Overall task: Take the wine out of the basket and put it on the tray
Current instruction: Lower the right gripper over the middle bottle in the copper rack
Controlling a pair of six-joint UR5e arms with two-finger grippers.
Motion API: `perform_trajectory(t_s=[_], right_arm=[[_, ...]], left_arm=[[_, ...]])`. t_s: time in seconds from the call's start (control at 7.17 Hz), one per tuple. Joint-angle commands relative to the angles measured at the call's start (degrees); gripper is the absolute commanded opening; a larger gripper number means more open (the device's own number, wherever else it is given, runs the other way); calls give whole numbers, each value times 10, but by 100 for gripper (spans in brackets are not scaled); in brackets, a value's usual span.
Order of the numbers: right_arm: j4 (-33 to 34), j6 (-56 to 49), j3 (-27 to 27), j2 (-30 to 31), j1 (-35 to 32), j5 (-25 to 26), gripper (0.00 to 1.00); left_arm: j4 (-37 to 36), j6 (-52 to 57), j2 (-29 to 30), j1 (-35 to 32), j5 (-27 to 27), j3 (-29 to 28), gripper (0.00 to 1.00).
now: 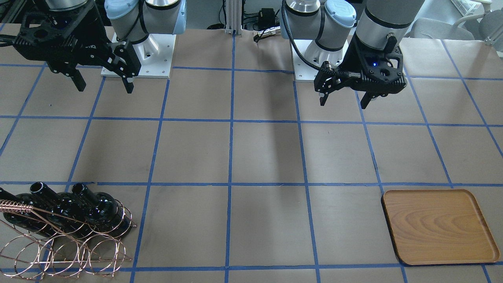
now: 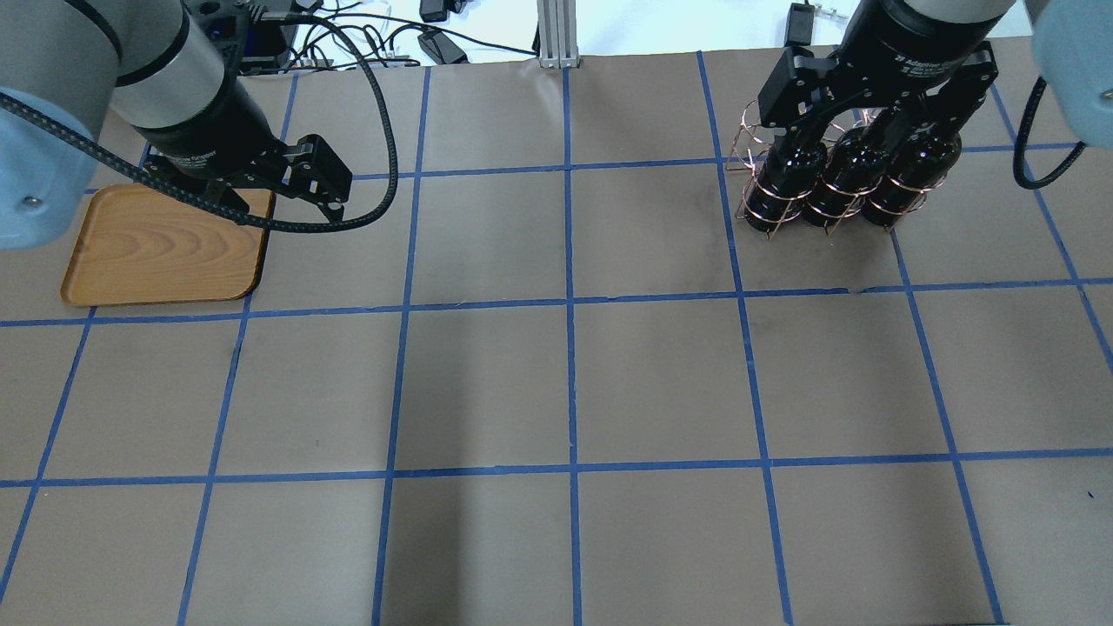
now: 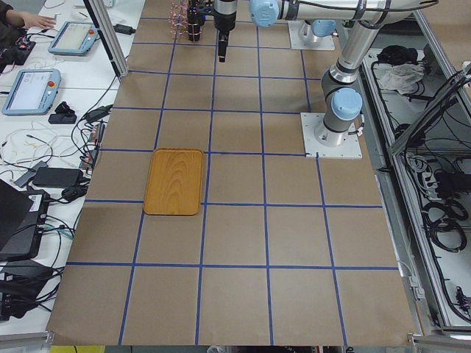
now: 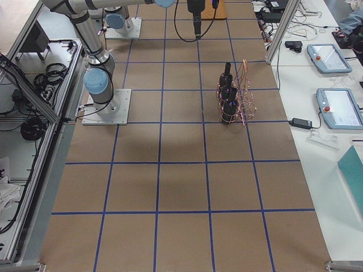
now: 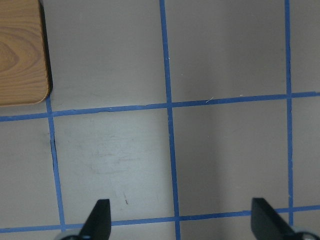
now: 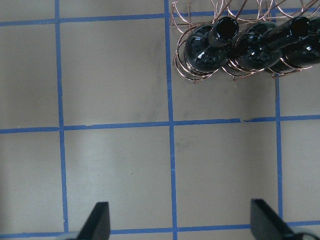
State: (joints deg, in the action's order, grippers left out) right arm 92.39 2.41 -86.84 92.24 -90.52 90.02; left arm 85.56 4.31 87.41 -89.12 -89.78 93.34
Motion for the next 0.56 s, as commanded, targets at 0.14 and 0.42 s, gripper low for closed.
perform_trajectory(t_s=[0.14,0.42], right_arm=[[-1,0,0,-1,0,2,100],[4,-8,4,-3,8,0,100]], left_arm=[[-1,6,0,1,-4,0,100],[-1,7,0,1,-4,1,100]])
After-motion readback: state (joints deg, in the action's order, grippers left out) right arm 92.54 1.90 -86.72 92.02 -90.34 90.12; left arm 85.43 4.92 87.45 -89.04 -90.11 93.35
